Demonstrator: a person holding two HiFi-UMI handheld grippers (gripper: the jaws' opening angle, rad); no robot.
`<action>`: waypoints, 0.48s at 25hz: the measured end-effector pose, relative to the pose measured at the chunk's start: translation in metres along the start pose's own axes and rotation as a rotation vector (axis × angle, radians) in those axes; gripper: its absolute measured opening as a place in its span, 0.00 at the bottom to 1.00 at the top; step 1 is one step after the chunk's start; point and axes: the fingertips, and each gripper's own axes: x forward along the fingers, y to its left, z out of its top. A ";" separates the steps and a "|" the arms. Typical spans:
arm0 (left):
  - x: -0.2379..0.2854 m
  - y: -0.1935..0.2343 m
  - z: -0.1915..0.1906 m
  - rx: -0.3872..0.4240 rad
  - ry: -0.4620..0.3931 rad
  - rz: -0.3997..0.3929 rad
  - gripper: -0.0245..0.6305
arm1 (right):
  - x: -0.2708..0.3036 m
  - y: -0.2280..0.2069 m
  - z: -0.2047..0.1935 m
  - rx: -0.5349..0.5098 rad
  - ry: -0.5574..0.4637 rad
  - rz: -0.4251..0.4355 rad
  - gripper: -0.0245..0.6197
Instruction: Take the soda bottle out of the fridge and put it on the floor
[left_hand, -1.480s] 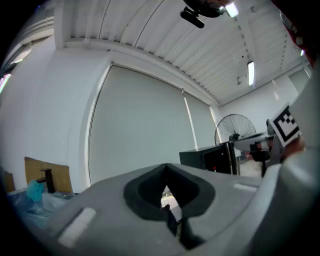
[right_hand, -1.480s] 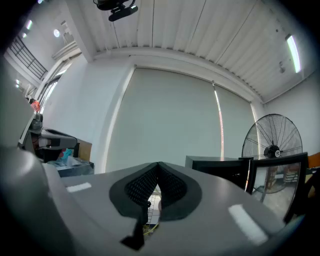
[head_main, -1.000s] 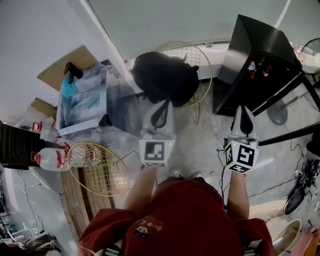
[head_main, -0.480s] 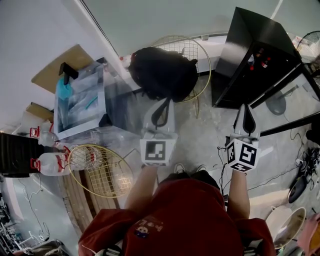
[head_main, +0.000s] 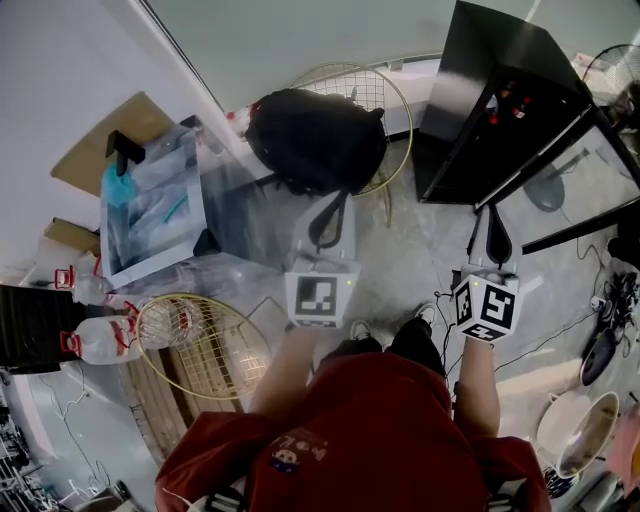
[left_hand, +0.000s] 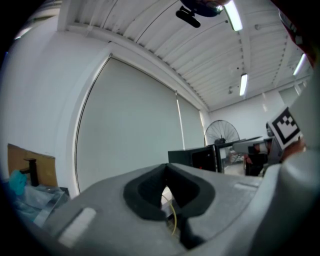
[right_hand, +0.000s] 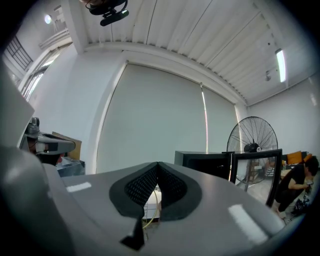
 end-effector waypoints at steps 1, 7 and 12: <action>0.002 -0.004 0.001 -0.003 -0.005 -0.006 0.04 | -0.002 -0.004 0.000 0.000 -0.003 -0.007 0.04; 0.020 -0.029 0.003 0.008 -0.010 -0.042 0.04 | -0.007 -0.032 -0.001 0.015 -0.022 -0.024 0.04; 0.046 -0.066 0.005 0.018 -0.010 -0.078 0.04 | -0.009 -0.071 -0.007 0.022 -0.014 -0.049 0.04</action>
